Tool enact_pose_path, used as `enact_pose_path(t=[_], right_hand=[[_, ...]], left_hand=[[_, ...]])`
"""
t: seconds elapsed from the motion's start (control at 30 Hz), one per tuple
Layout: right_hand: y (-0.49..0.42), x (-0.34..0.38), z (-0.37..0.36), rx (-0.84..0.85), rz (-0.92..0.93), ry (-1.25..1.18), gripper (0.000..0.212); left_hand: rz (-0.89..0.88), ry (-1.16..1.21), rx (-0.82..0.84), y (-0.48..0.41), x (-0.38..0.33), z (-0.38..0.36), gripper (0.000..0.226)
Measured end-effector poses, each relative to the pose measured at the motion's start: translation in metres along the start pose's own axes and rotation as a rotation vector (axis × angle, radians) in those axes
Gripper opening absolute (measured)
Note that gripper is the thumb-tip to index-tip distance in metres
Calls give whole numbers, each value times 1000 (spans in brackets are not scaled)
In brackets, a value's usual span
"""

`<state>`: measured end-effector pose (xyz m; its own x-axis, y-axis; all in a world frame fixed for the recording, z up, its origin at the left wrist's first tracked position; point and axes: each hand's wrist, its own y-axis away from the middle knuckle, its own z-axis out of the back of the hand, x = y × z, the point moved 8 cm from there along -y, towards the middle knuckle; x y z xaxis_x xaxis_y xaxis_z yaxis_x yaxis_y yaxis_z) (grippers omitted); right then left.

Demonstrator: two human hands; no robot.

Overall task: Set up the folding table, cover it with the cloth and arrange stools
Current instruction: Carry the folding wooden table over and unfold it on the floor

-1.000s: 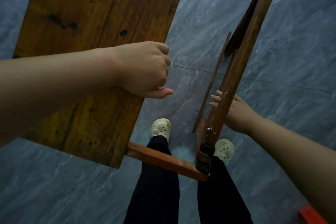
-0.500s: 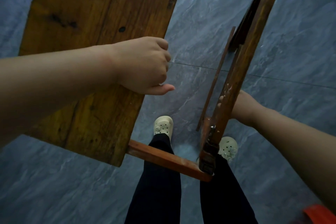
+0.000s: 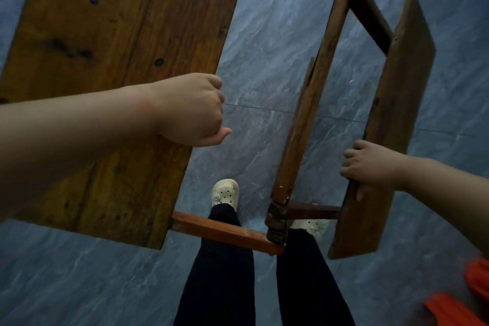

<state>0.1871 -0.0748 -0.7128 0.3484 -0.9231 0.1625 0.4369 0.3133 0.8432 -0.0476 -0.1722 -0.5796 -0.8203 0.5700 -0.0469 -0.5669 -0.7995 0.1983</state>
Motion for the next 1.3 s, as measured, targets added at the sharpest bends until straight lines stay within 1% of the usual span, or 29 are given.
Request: enact_pose_path(t=[0.03,0.13,0.2,0.33,0.43,0.5,0.6,0.7,0.8,0.93,1.0,1.07,1.2,1.3], right_hand=[[10,3,-2,37,15,-4,56],[33,13,-12,54,57,-44,58],[44,16,-20,53,50,-58,60],[69,17,-22,-2,25,-54,68],[86,15,-17,-85,-39,-119,64],[94,13,-16,-137,-73,-98,59],[110,4,-15,-216,-134,-71,62],[122,3,-9,-266,-131,-86,60],[127,9,-5,-268,-112,-104,58],[123,11,12,-313,-100,-57,60],[114,15,26,-357,-85,-96,60],[106,16,41,-382,-67,-116,58],[103,17,47,-376,-64,-121,57],[99,19,39,-335,-58,-147,57]], left_hand=[[-6,-7,-7,-4,-2,3,60],[-37,-21,-18,-15,-9,12,57],[-55,-32,-5,-22,-14,16,56],[-69,-51,31,-37,-24,19,59],[-64,-38,65,-46,-29,18,62],[-54,-21,91,-50,-30,18,65],[-33,0,72,-52,-31,21,64],[-23,-33,41,-53,-35,22,62],[-1,-26,66,-49,-42,21,62],[11,6,146,-62,-58,21,65],[-5,69,218,-78,-71,17,63],[-32,95,251,-94,-77,19,60],[-17,84,302,-103,-81,17,58],[2,109,341,-105,-84,12,56]])
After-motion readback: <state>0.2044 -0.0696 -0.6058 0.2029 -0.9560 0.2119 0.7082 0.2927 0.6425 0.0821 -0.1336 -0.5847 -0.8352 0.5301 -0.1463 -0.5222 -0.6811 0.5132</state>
